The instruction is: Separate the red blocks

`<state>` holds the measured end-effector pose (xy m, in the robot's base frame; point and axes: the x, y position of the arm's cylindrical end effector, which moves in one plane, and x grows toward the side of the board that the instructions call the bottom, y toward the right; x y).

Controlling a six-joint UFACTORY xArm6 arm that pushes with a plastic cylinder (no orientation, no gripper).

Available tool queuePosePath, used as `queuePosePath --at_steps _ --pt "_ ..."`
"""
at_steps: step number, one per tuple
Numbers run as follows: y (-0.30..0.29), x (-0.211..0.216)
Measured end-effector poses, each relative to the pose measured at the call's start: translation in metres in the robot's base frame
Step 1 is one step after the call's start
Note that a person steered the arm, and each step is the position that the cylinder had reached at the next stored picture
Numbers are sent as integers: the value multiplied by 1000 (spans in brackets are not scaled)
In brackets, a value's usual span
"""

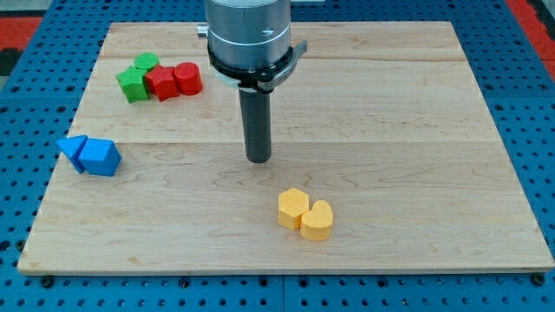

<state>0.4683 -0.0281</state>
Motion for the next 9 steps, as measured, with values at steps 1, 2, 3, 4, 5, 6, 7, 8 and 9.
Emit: queuePosePath --at_steps 1,2,3,4,5,6,7,8,9 --pt "7 0" --pt "11 -1" --pt "34 -19" --pt "51 -44" --pt "68 -94" --pt "39 -123" --pt "-15 -137" --pt "-49 -154" --pt "-81 -172"
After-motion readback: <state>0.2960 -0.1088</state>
